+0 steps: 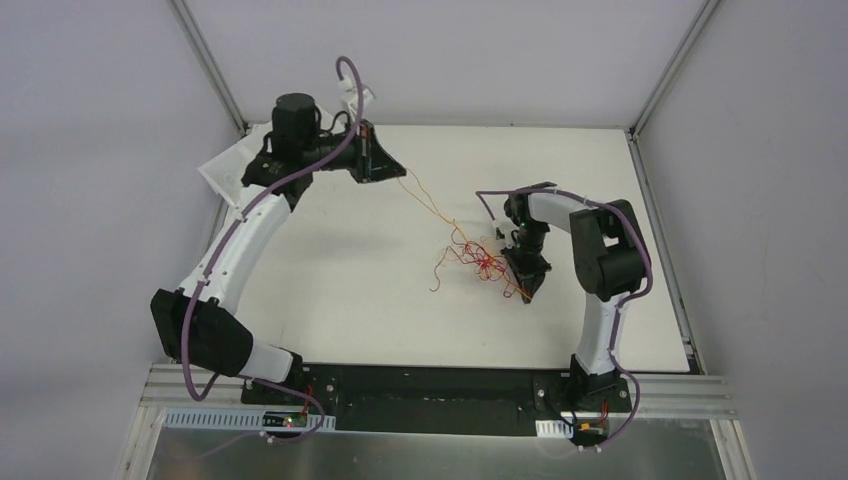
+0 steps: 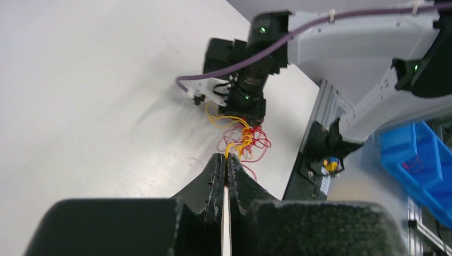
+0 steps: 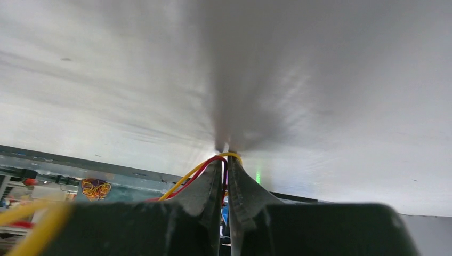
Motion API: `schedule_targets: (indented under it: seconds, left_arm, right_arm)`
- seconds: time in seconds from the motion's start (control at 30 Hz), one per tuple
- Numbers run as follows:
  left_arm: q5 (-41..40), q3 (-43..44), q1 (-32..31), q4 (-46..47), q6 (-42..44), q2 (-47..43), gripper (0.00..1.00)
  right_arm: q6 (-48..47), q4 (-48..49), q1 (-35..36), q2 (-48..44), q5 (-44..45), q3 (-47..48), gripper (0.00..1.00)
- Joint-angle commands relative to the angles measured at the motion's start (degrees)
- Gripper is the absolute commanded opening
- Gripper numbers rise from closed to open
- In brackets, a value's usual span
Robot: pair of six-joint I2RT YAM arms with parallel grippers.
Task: Untangle the cables
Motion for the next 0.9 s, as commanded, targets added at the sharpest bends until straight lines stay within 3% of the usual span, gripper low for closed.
schedule_targets:
  seconds: [0.0, 0.3, 0.43, 0.7, 0.87]
  left_arm:
    - [3.4, 9.3, 7.4, 1.0, -5.3, -2.7, 0.00]
    - [4.1, 28.8, 23.0, 6.9, -16.7, 3.0, 0.00]
    - [4.3, 35.7, 26.7, 9.7, -21.8, 6.4, 0.00]
    - [-4.0, 35.8, 30.1, -0.2, -15.8, 8.2, 0.00]
    - [-6.1, 29.8, 30.4, -5.4, -9.8, 9.0, 0.00]
  right_arm:
    - [-2.3, -1.0, -3.4, 1.1, 5.3, -0.8, 0.11]
    - [-4.8, -1.7, -6.5, 2.4, 9.6, -1.6, 0.16]
    - [-5.1, -2.7, -7.4, 3.2, 8.7, -0.3, 0.16]
    - [-5.2, -6.3, -7.5, 2.2, 0.6, 5.7, 0.18]
    - [-5.5, -7.3, -7.5, 0.7, -4.5, 8.2, 0.14]
